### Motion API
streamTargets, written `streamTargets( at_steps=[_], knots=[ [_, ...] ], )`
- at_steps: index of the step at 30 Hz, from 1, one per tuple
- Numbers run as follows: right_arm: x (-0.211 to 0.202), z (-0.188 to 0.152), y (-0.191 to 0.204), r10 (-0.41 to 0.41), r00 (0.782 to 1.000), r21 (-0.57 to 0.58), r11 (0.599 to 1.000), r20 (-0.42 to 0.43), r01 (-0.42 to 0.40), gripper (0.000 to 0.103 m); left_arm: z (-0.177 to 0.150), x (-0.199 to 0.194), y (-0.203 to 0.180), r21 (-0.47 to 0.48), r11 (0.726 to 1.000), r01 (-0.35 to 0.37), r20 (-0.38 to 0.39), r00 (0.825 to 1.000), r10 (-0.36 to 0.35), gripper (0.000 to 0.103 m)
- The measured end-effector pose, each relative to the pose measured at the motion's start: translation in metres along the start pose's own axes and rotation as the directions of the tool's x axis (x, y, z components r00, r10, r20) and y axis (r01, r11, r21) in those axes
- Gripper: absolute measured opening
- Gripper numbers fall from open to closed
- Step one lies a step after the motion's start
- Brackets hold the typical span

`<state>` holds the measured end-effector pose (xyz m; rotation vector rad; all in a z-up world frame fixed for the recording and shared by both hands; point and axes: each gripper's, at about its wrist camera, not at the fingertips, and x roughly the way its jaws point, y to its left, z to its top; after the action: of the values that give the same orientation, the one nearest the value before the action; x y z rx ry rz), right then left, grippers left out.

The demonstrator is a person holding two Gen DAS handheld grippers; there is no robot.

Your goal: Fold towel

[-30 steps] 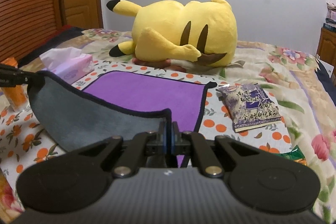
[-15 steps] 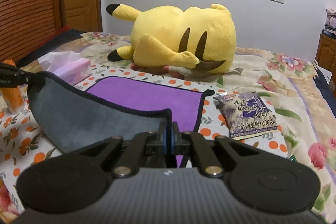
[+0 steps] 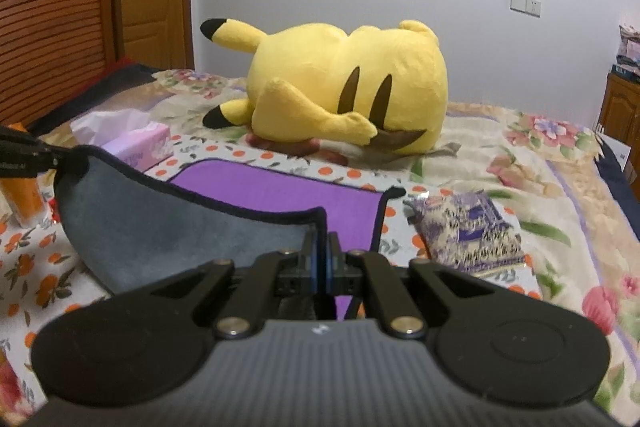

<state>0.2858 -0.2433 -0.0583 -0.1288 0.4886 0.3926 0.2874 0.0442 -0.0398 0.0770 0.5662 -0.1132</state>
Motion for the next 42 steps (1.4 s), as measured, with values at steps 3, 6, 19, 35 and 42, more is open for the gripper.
streamTargets(
  at_steps=[3, 6, 19, 35, 42],
  knots=[
    [0.005, 0.009, 0.0, -0.002, 1.0, -0.016, 1.0, 0.016, 0.002, 0.004, 0.009, 0.005, 0.0, 0.0, 1.0, -0.01, 0.022, 1.0, 0.01, 0.026],
    [0.013, 0.017, 0.0, -0.004, 1.0, -0.03, 1.0, 0.029, 0.005, 0.004, 0.019, 0.014, 0.0, -0.004, 1.0, -0.022, 0.037, 0.999, 0.022, 0.026],
    [0.062, 0.041, -0.011, -0.045, 0.998, -0.087, 0.995, 0.04, 0.048, 0.004, 0.048, 0.068, 0.002, -0.006, 0.996, -0.087, 0.067, 0.994, 0.087, 0.026],
    [0.126, 0.048, -0.026, -0.085, 0.996, -0.07, 0.994, -0.015, 0.084, 0.004, 0.059, 0.136, 0.007, 0.001, 0.989, -0.148, 0.035, 0.988, 0.148, 0.026],
    [0.147, 0.038, -0.025, -0.107, 0.992, -0.083, 0.991, -0.063, 0.102, 0.004, 0.052, 0.159, 0.004, 0.03, 0.988, -0.15, 0.008, 0.989, 0.15, 0.026]
  ],
)
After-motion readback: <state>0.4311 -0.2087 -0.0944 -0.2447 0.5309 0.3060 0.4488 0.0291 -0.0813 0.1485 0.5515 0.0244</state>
